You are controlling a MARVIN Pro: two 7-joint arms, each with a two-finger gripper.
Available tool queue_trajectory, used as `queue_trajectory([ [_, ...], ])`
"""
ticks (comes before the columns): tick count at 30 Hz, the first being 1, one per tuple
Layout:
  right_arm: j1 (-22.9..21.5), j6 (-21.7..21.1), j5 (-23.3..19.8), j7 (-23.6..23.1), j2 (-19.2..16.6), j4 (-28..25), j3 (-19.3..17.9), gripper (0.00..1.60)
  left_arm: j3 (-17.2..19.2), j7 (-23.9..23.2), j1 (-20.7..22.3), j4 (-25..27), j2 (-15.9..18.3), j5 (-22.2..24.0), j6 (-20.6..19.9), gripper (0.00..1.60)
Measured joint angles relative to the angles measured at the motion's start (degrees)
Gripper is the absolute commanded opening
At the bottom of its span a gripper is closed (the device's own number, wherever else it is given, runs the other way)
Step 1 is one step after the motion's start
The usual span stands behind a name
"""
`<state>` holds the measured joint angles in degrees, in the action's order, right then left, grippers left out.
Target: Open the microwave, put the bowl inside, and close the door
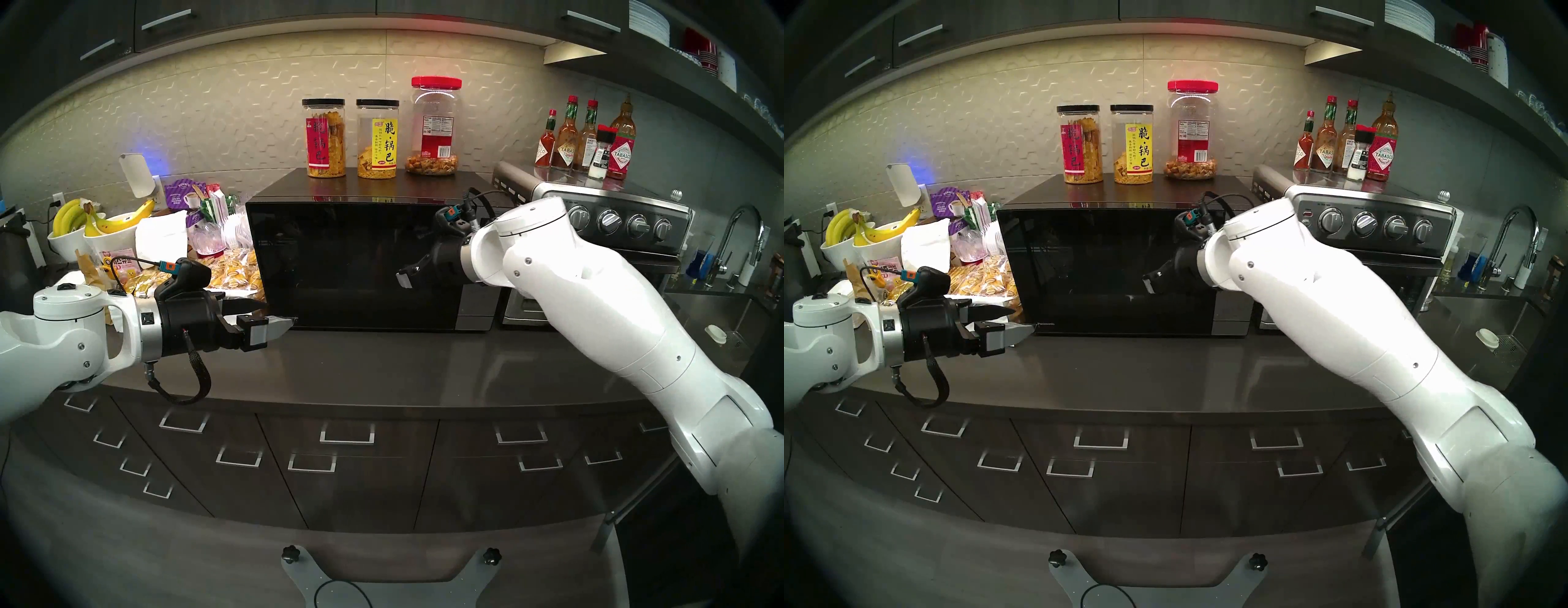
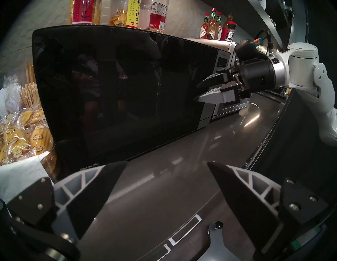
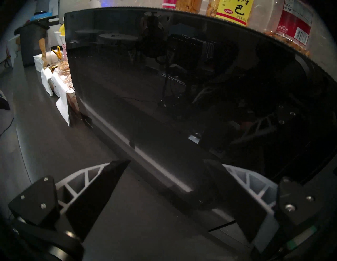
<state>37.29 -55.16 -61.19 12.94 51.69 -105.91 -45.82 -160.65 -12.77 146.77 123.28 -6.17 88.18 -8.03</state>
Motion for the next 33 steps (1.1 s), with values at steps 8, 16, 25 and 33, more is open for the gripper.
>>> queue_trajectory([
  [8,4.30,0.00,-2.10,-2.60,-5.46,-4.80,-6.63,1.60,-0.21,0.00,0.21,0.00,0.00,-0.01,0.00,1.60],
  [16,9.57,0.00,-4.57,-6.39,-11.00,-8.93,-13.56,1.60,-0.40,0.01,0.41,0.00,0.00,-0.02,0.00,1.60],
  [25,15.92,0.00,-6.80,-12.03,-17.13,-12.17,-21.55,1.60,-0.65,0.01,0.64,0.00,0.00,-0.04,-0.01,1.60],
  [33,21.98,0.00,-7.48,-18.07,-22.22,-13.47,-27.72,1.60,-0.85,0.01,0.86,0.00,0.01,-0.06,-0.02,1.60],
])
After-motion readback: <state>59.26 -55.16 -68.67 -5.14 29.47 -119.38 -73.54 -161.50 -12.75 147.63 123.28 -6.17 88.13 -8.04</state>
